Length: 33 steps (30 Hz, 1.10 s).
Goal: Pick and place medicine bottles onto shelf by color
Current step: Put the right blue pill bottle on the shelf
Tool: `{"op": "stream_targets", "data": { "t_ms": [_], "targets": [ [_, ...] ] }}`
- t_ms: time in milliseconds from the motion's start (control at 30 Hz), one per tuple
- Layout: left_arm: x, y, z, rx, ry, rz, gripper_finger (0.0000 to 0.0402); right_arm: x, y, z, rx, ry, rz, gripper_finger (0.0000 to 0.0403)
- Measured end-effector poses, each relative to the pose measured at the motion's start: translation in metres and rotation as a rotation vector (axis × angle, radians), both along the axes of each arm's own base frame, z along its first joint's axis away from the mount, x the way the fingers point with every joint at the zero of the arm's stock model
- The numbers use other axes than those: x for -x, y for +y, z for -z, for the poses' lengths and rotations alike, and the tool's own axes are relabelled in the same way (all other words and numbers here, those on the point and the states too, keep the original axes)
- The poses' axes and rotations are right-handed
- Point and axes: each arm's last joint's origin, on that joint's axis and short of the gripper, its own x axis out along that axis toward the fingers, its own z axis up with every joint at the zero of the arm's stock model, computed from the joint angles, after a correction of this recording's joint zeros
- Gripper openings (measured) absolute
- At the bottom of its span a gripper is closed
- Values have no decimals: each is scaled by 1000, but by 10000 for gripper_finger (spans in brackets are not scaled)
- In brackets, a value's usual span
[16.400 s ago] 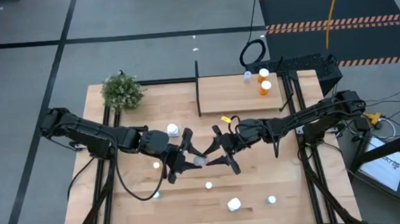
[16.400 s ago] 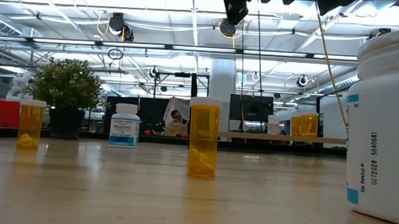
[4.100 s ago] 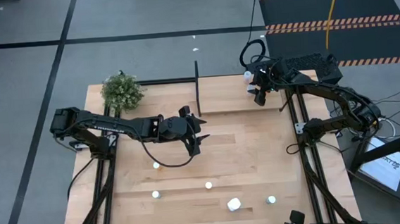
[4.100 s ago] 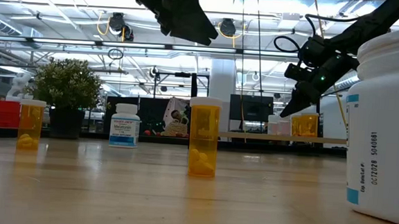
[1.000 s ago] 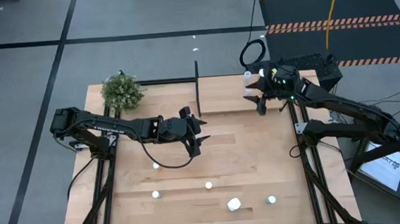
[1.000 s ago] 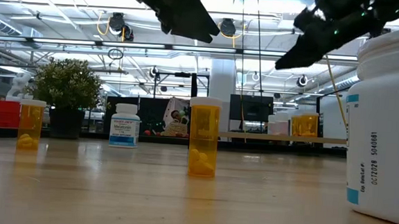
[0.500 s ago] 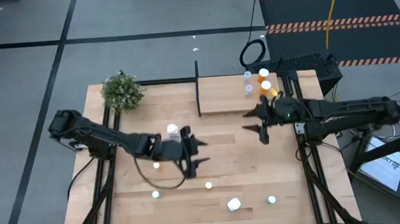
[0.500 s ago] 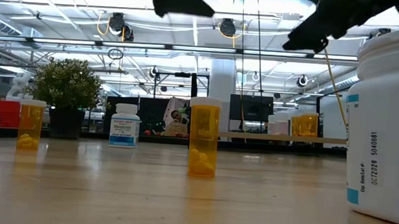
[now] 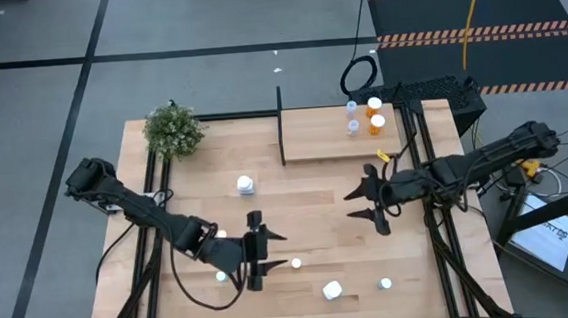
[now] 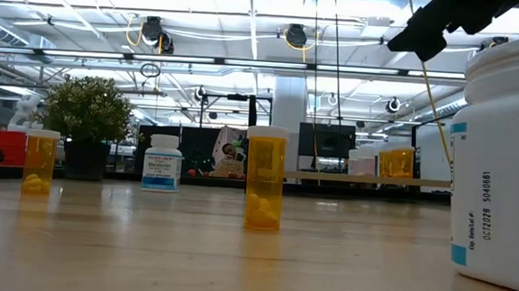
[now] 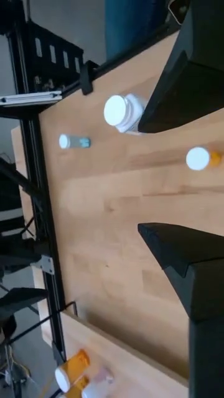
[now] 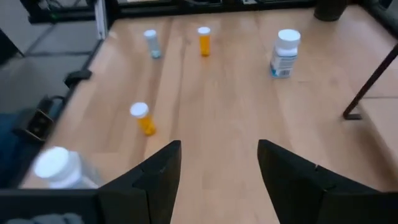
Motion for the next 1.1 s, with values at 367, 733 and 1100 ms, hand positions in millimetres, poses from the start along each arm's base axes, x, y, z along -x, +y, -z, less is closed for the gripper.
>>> {"op": "stream_targets", "data": {
  "t_ms": [367, 733, 1100],
  "targets": [
    [7, 5, 27, 42, 17, -101, 250, -4, -6, 2, 111, -1, 33, 208],
    [15, 10, 52, 129, -81, -108, 250, -4, -6, 2, 115, 2, 36, 208],
    [21, 9, 68, 131, -71, -122, 250, -3, -7, 3, 96, 18, 50, 208]
  ]
}}
